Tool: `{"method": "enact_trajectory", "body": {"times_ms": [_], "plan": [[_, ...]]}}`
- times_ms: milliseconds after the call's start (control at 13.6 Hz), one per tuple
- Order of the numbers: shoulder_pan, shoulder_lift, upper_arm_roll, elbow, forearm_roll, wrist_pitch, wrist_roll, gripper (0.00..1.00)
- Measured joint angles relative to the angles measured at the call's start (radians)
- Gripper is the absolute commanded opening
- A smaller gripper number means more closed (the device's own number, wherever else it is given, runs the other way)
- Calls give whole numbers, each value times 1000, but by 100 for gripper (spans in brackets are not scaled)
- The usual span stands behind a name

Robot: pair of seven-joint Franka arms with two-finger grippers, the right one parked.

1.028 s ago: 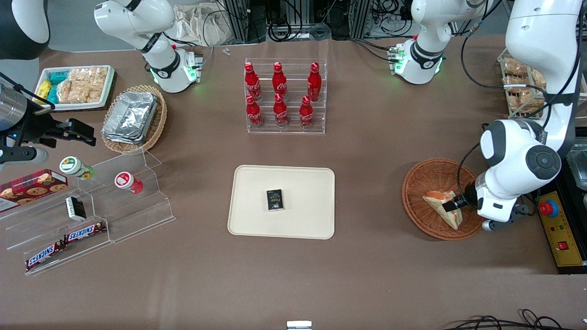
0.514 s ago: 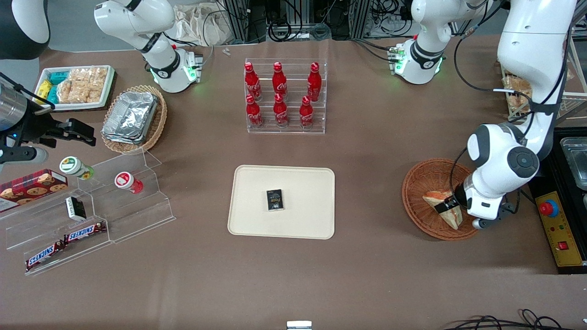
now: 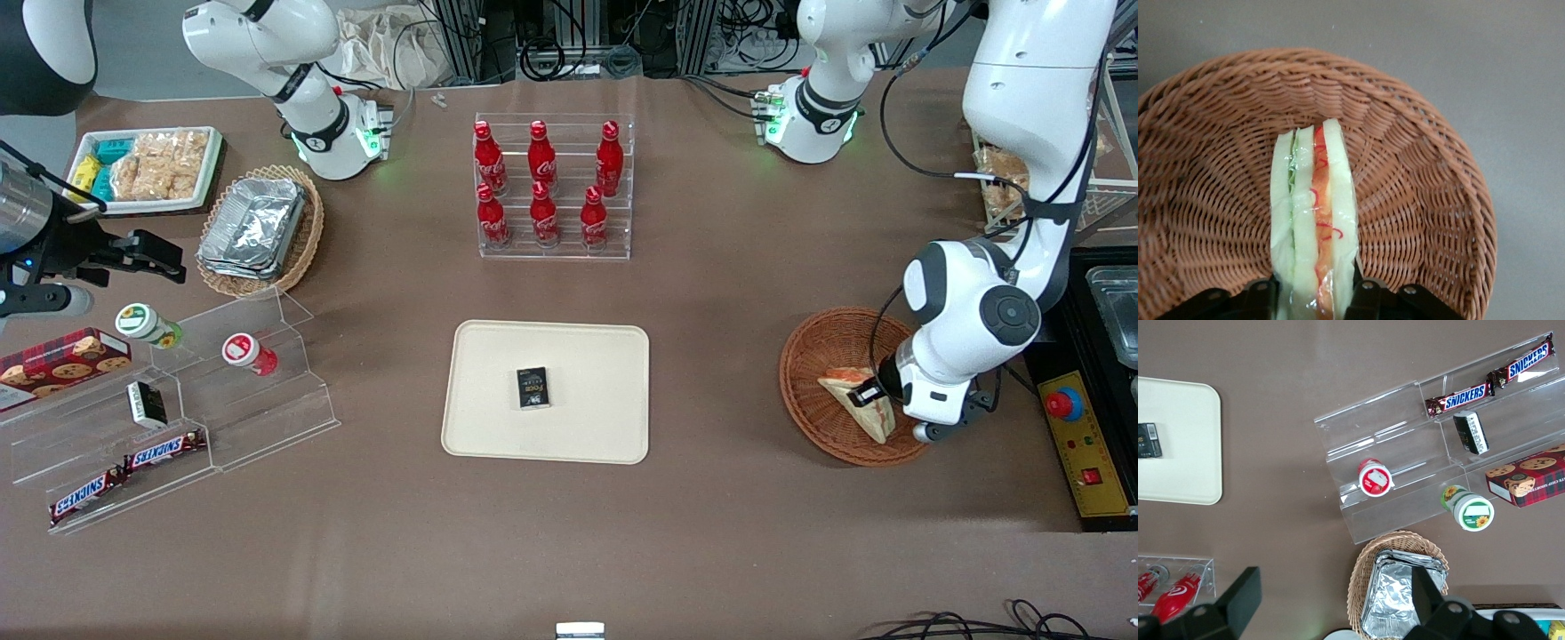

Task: Place sandwich from basket to tray
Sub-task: 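Close the left gripper on the sandwich's crust edge, then lift the sandwich and carry it over the cream tray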

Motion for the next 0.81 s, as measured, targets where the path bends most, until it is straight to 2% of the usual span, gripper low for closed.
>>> {"method": "enact_trajectory", "body": {"times_ms": [440,514,807], "plan": [[-3,-126,-77,123,0,-372,0,16],[-3,-142,-95,154,0,-428,0,12],[-5,-166,-160,306,0,-647,9,9]]}}
